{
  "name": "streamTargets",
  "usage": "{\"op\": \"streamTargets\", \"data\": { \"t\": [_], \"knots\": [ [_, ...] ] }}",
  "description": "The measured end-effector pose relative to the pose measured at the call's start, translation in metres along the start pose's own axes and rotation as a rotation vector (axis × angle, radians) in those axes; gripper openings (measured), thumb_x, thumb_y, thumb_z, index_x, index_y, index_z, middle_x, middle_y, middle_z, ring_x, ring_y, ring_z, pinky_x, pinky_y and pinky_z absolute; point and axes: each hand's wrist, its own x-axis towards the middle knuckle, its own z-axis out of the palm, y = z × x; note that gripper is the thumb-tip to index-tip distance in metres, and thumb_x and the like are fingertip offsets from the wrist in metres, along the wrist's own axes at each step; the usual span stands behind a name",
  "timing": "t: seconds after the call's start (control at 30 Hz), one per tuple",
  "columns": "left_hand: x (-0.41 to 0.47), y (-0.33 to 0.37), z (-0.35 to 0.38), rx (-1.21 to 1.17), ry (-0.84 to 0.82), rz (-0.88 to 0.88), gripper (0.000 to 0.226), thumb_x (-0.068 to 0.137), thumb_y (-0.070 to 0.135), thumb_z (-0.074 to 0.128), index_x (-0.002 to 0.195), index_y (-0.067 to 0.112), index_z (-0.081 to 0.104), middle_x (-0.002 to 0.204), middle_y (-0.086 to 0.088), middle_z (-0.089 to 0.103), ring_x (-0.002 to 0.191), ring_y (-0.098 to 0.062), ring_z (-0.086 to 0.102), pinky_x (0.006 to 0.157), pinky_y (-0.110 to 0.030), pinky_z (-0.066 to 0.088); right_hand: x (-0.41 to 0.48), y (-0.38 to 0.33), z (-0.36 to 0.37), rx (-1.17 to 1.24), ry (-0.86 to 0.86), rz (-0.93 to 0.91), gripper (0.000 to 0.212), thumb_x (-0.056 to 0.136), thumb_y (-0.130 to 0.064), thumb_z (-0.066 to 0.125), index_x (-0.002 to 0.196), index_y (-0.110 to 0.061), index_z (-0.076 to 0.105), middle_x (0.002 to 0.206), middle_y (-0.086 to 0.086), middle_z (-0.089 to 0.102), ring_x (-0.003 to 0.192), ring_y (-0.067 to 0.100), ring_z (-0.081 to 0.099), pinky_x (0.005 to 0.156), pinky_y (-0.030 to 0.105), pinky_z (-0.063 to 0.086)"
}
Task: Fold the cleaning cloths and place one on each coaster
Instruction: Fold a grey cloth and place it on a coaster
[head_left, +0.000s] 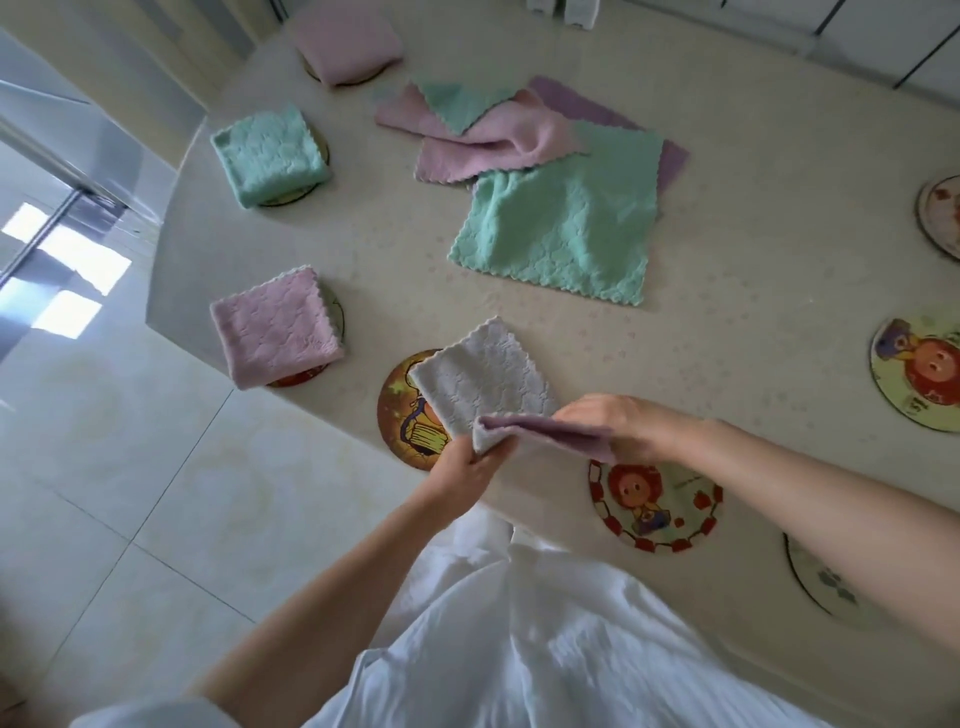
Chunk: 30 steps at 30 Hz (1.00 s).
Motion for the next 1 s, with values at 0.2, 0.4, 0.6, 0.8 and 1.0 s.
{"op": "streamTargets", "data": {
  "t": [0.2,0.4,0.6,0.8,1.0],
  "knots": [
    [0.024,-0.005,-0.025,-0.613,0.047,-0.334,0.028,0.094,0.032,0.056,0.117,0.018,0.062,0.114,-0.008,0.068,0.105,-0.025,0.065,0.091,-0.045,0.053,0.04,-0.027,-0.029,0.403,0.27,0.211,0.017,0.089,-0.031,0.062,0.082,-0.017,0.067,0.079,-0.001,0.066,0.072,0.014,0.063,0.067,0.027,0.05],
    [0.037,-0.002,-0.046,-0.758,-0.01,-0.526,0.031,0.094,0.03,0.057,0.114,0.007,0.063,0.111,-0.015,0.07,0.102,-0.032,0.067,0.092,-0.052,0.051,0.066,-0.022,-0.028,0.431,0.298,0.332,0.044,0.088,-0.033,0.063,0.058,-0.017,0.033,0.053,-0.003,0.032,0.051,0.011,0.032,0.055,0.03,0.024],
    [0.052,0.003,-0.078,-0.469,0.247,-0.386,0.026,0.088,0.02,0.066,0.109,0.004,0.062,0.097,-0.018,0.071,0.081,-0.028,0.072,0.071,-0.041,0.06,0.082,-0.026,-0.044,0.534,0.307,0.366,0.031,0.089,-0.04,0.058,0.076,-0.013,0.053,0.061,-0.003,0.045,0.056,0.014,0.041,0.058,0.03,0.031],
    [0.065,0.003,-0.09,-0.211,0.37,-0.277,0.006,0.087,0.006,0.064,0.09,0.004,0.06,0.095,-0.017,0.068,0.076,-0.031,0.07,0.063,-0.042,0.06,0.104,-0.043,-0.055,0.52,0.379,0.37,0.017,0.095,-0.03,0.049,0.099,-0.013,0.051,0.084,0.005,0.06,0.072,0.021,0.054,0.06,0.031,0.042],
    [0.064,-0.001,-0.09,0.057,0.475,-0.196,0.006,0.087,0.015,0.065,0.09,0.012,0.062,0.089,-0.003,0.065,0.077,-0.017,0.064,0.059,-0.023,0.053,0.121,-0.048,-0.053,0.375,0.379,0.463,0.019,0.097,-0.033,0.045,0.099,-0.014,0.048,0.085,0.007,0.06,0.063,0.018,0.051,0.054,0.03,0.038]
  ]
}}
